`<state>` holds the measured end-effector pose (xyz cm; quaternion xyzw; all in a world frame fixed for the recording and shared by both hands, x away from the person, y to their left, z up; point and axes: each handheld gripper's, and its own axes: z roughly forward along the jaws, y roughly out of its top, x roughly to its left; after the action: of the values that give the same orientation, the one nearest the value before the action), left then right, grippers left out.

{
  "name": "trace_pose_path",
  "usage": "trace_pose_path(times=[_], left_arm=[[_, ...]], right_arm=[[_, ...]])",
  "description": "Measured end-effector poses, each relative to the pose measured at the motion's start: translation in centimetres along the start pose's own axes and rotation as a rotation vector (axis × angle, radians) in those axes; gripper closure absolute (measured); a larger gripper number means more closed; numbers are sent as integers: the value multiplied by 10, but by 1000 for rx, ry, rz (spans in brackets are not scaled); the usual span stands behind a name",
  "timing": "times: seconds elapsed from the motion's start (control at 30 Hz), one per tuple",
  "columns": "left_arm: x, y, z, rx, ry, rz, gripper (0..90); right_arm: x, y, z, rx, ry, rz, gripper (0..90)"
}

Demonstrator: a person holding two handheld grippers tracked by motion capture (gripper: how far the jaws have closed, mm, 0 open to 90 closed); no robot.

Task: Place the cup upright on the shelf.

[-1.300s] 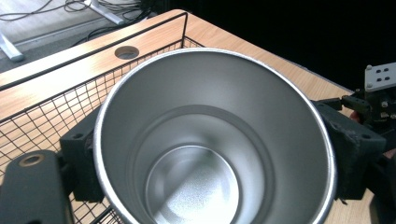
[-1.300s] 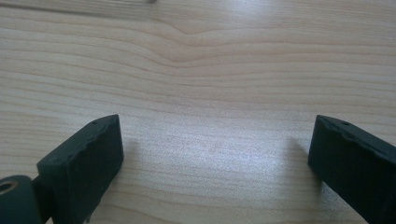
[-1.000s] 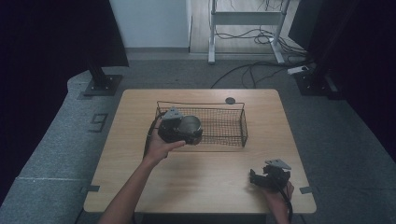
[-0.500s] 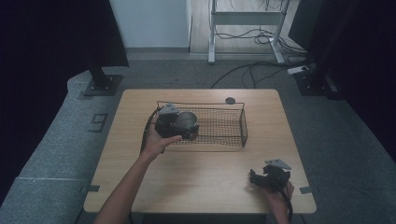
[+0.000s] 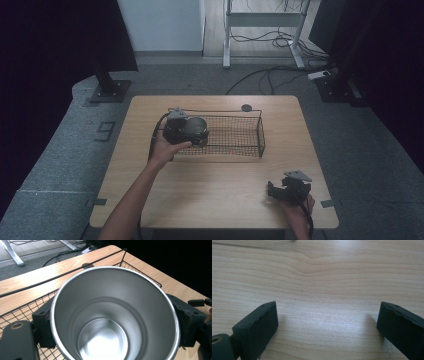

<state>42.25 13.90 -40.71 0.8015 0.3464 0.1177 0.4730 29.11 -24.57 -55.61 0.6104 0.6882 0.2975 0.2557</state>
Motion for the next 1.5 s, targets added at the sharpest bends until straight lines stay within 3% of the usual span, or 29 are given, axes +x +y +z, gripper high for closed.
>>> trace_pose_path(times=[0.13, 0.3, 0.7, 1.5], left_arm=[[2, 4, -1, 7, 11, 10, 141], [7, 10, -2, -8, -1, -10, 141], [14, 14, 13, 15, 15, 0, 141], [30, 3, 52, 67, 37, -50, 141]], right_arm=[[0, 0, 0, 0, 0, 0, 33], [0, 0, 0, -1, 0, 0, 33], [0, 0, 0, -1, 0, 0, 33], [0, 0, 0, -1, 0, 0, 33]])
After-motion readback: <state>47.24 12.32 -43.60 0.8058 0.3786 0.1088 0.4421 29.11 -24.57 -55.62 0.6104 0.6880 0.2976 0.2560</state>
